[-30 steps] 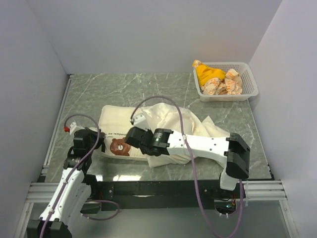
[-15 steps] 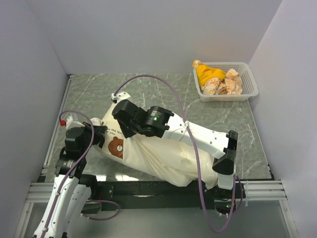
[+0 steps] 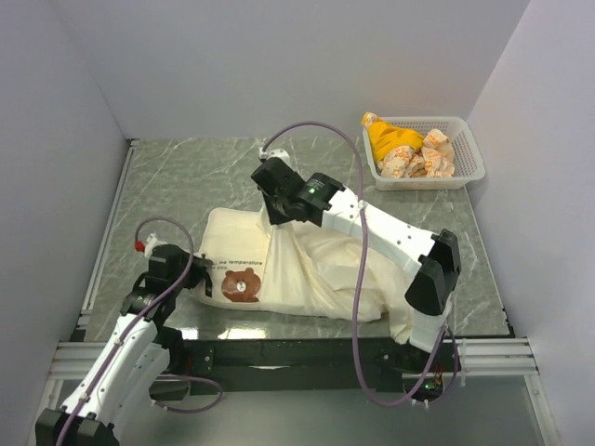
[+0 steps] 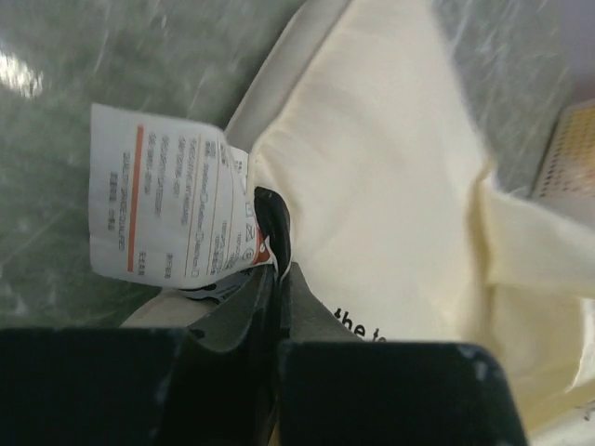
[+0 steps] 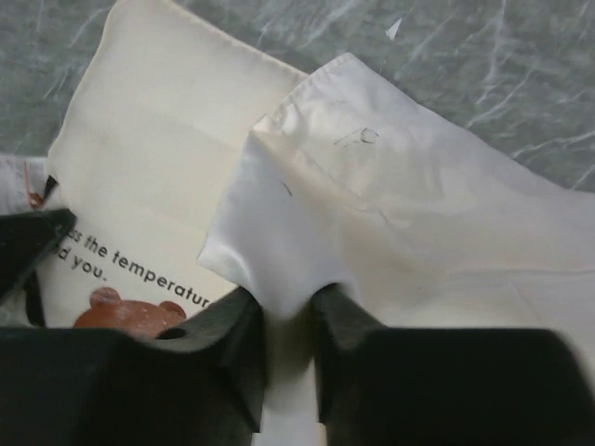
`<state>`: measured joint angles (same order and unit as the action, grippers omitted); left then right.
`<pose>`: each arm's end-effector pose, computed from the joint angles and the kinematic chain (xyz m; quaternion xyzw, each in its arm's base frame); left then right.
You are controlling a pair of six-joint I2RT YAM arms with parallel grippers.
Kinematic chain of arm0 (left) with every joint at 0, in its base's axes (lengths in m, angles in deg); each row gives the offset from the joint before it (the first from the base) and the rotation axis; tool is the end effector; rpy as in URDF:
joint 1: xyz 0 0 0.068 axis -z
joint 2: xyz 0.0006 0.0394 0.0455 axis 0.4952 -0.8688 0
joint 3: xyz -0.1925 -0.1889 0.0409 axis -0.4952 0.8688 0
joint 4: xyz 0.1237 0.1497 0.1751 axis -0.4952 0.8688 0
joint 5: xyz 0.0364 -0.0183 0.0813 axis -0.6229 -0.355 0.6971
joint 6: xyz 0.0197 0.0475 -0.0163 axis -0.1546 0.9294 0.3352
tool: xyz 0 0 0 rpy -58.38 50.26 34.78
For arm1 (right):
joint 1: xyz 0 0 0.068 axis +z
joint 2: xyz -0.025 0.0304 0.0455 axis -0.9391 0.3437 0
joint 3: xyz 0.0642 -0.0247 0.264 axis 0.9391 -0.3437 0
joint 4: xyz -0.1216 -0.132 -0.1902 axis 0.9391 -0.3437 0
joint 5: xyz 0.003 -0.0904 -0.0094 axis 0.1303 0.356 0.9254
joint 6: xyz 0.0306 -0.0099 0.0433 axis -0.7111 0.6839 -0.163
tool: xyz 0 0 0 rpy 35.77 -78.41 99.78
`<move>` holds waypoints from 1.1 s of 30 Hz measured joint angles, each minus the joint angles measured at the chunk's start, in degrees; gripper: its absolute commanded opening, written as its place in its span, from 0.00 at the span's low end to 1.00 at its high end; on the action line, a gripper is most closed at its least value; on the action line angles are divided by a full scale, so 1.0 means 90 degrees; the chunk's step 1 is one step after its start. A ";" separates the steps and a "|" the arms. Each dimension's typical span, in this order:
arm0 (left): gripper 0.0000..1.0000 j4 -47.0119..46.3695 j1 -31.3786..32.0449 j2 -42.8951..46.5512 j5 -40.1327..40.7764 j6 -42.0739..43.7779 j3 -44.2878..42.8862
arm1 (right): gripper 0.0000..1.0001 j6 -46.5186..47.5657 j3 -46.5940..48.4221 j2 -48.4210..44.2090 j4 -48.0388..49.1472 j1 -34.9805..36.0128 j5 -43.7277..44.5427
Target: Put the pillow into the pillowcase
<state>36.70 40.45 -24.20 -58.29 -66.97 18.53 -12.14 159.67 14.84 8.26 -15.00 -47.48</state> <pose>0.1403 -0.0242 0.2024 -0.3813 0.7943 -0.2493 0.4020 0.2397 0.3230 0.3472 -0.1844 0.9098 0.1168 0.3530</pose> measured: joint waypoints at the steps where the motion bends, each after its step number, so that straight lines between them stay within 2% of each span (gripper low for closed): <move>1: 0.09 -0.0039 0.0112 -0.0068 0.0027 -0.0114 0.0189 | 0.63 0.0012 -0.0019 -0.0019 0.0039 -0.0032 0.0051; 4: 0.09 -0.0216 0.0282 -0.0170 0.0104 -0.0325 0.0335 | 0.87 0.0039 -0.0614 -0.0316 0.0396 0.0240 0.0316; 7: 0.10 -0.0328 0.0284 -0.0180 0.0216 -0.0469 0.0335 | 0.93 -0.0066 -0.1719 -0.1003 0.0653 0.0867 0.0668; 14: 0.15 -0.0330 0.0318 -0.0180 0.0321 -0.0614 0.0359 | 0.92 -0.1377 -0.4884 -0.3636 0.1341 0.2334 0.1661; 17: 0.15 -0.0316 0.0333 -0.0175 0.0359 -0.0617 0.0359 | 0.82 -0.1848 -0.5967 -0.4082 0.1715 0.2565 0.1851; 20: 0.14 -0.0316 0.0333 -0.0172 0.0379 -0.0588 0.0359 | 0.71 -0.2040 -0.6637 -0.3789 0.2132 0.2618 0.1826; 21: 0.13 -0.0313 0.0333 -0.0175 0.0379 -0.0571 0.0359 | 0.58 -0.2067 -0.6717 -0.3616 0.2215 0.2623 0.1819; 23: 0.08 -0.0316 0.0335 -0.0180 0.0381 -0.0495 0.0359 | 0.43 -0.2106 -0.6696 -0.3288 0.2327 0.2625 0.1846; 24: 0.06 -0.0316 0.0340 -0.0185 0.0379 -0.0454 0.0359 | 0.18 -0.2127 -0.6613 -0.3123 0.2319 0.2625 0.1870; 27: 0.02 -0.0284 0.0355 -0.0211 0.0367 -0.0270 0.0284 | 0.00 -0.2142 -0.6159 -0.2730 0.2072 0.2637 0.1919; 31: 0.01 0.0012 0.0364 -0.0372 0.0323 0.0168 -0.0189 | 0.00 -0.1953 -0.5190 -0.2790 0.1297 0.2654 0.1999; 33: 0.04 0.0226 0.0393 -0.0510 0.0318 0.0408 -0.0537 | 0.00 -0.1678 -0.4515 -0.2948 0.0855 0.2652 0.2016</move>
<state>38.74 43.99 -28.79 -55.43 -63.30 13.70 -27.25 119.04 -11.70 15.95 8.86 -29.33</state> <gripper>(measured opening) 0.074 0.010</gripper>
